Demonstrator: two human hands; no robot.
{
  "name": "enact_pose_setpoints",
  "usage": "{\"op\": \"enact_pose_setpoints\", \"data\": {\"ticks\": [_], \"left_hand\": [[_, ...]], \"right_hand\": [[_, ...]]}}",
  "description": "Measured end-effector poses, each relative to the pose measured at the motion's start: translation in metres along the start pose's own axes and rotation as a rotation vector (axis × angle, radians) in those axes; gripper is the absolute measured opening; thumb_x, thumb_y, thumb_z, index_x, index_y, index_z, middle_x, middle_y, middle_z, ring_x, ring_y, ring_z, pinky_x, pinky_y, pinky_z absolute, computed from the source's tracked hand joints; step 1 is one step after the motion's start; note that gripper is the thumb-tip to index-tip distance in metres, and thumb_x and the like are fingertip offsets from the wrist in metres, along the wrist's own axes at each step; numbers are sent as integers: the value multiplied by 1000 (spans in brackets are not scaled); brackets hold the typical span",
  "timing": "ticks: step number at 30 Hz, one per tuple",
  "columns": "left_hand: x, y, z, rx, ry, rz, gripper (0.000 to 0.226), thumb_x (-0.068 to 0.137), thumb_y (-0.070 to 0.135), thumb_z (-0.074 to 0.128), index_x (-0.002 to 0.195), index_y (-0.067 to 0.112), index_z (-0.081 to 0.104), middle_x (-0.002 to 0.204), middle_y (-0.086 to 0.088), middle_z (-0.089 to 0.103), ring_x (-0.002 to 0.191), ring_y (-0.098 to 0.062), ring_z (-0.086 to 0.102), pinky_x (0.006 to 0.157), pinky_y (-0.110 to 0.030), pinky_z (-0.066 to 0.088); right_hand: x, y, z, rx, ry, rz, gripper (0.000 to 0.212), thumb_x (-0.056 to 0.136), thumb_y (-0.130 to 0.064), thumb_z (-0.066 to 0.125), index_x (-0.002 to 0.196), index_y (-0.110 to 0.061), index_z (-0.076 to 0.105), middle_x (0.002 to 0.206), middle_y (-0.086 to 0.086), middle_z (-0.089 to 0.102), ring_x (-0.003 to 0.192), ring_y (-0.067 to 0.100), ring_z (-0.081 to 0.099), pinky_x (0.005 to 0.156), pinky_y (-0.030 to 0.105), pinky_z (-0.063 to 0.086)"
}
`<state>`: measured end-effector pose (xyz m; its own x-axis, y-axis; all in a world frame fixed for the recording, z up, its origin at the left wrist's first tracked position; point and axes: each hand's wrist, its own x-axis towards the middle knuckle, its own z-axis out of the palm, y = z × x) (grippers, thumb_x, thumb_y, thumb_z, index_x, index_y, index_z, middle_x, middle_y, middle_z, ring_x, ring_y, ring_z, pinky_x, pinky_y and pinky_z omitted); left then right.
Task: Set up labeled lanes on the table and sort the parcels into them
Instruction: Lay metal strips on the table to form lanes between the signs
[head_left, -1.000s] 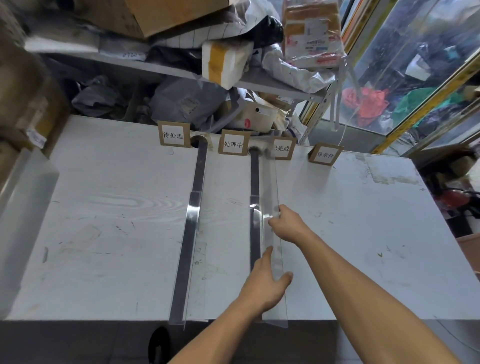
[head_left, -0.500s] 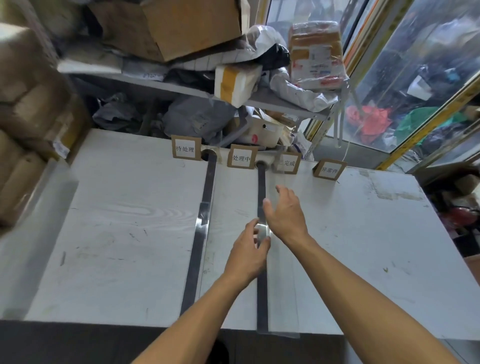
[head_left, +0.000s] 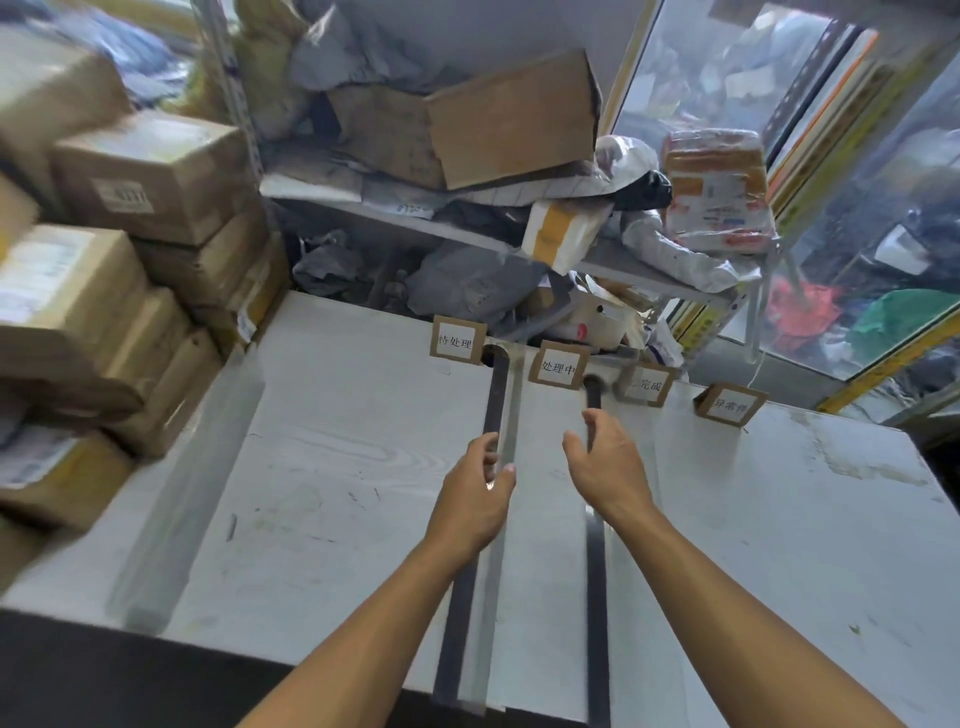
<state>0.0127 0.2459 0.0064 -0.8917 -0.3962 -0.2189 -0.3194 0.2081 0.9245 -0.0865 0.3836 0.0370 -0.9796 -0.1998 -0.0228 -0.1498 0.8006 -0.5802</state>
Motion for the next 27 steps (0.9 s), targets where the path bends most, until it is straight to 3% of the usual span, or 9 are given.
{"op": "enact_pose_setpoints", "data": {"ticks": [6,12,16,21,24,27], "left_hand": [[8,-9,-28,5,54,-8,46,100,37,52,143,35,38,137,6,53,102,-4,50,78,-20,44],[11,-28,-103,42,238,-31,45,99,34,54,142,34,40,138,3,53,105,-5,49,83,-24,45],[1,-55,-168,132,420,-44,41,100,27,54,140,31,45,138,2,55,119,-15,54,87,-26,44],[-16,-100,-249,438,596,-135,53,97,22,52,147,21,34,153,-3,35,139,-23,30,106,-39,38],[-21,-126,-281,401,461,-329,63,98,26,48,153,21,19,157,-8,27,140,-28,30,107,-40,34],[-24,-144,-295,223,244,-426,50,103,31,37,151,25,25,144,-12,48,124,-28,49,87,-33,38]], "right_hand": [[-6,-45,21,21,-41,-124,45,100,-34,55,140,-18,45,142,3,51,128,19,51,105,42,47],[-12,-122,75,2,-160,-263,46,100,-36,53,142,-21,44,143,1,52,125,18,54,103,37,47],[-26,-174,129,7,-294,-321,50,100,-38,53,145,-21,41,140,2,55,117,18,60,98,35,50],[-55,-228,203,14,-505,-322,55,99,-43,50,148,-22,37,142,2,54,116,20,61,99,36,51],[-70,-247,240,62,-616,-276,60,98,-45,49,151,-23,32,146,3,52,123,23,57,96,32,45],[-82,-263,268,140,-700,-207,64,97,-49,46,154,-25,27,151,4,47,129,25,52,90,26,45]]}}
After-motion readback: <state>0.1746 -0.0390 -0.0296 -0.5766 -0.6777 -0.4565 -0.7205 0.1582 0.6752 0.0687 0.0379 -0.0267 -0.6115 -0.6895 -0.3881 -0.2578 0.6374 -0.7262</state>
